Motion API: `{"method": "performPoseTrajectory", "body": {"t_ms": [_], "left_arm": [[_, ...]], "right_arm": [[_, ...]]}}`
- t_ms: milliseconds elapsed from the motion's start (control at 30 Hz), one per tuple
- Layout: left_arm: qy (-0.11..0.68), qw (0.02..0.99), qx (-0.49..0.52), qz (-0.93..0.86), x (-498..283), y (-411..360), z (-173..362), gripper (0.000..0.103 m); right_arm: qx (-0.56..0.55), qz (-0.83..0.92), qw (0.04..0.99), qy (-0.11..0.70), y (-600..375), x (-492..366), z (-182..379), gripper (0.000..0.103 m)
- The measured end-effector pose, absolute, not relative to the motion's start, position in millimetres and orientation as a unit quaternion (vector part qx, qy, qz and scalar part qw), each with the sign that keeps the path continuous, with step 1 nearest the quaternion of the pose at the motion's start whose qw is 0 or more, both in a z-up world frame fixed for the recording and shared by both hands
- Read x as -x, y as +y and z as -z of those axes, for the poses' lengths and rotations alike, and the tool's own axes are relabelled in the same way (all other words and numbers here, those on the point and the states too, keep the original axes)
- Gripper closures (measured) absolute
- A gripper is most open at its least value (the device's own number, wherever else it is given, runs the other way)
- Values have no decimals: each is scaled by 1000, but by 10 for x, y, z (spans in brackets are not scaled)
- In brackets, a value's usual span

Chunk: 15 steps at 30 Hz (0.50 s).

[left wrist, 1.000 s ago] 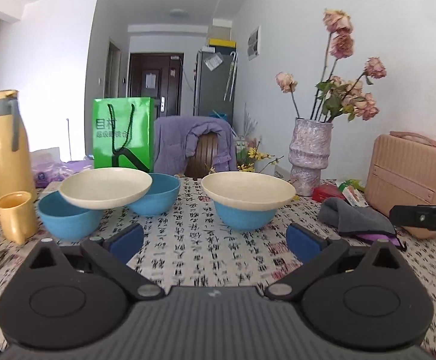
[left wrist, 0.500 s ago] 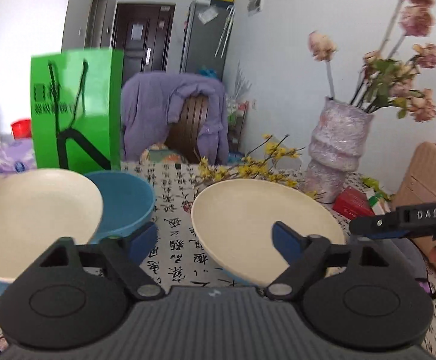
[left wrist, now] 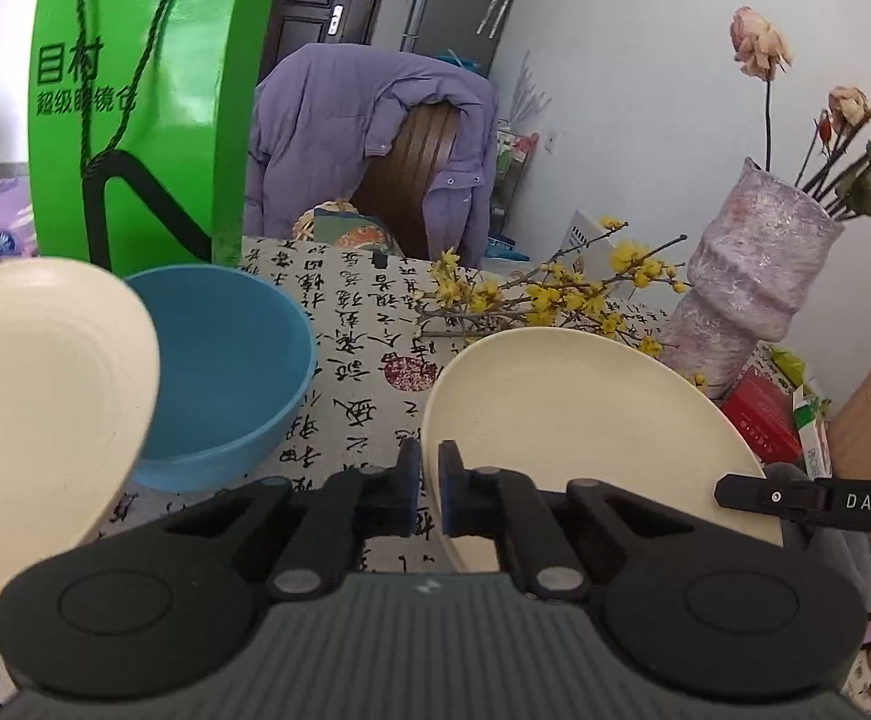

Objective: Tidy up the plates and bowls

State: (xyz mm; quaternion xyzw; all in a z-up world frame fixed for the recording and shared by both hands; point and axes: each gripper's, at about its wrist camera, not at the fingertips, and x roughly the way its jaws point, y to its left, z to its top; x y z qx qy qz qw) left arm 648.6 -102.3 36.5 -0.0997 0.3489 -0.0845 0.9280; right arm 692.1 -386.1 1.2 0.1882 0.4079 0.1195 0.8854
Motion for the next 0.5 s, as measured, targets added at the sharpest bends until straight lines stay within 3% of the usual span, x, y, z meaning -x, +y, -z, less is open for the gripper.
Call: {"method": "performPoseTrajectory", "body": {"t_ms": [500], "left_arm": [[313,940,117,74,-5561,-943,-706,100]], "right_arm": [[-175,-131,900,377,-3841,-6196,-470,97]]}}
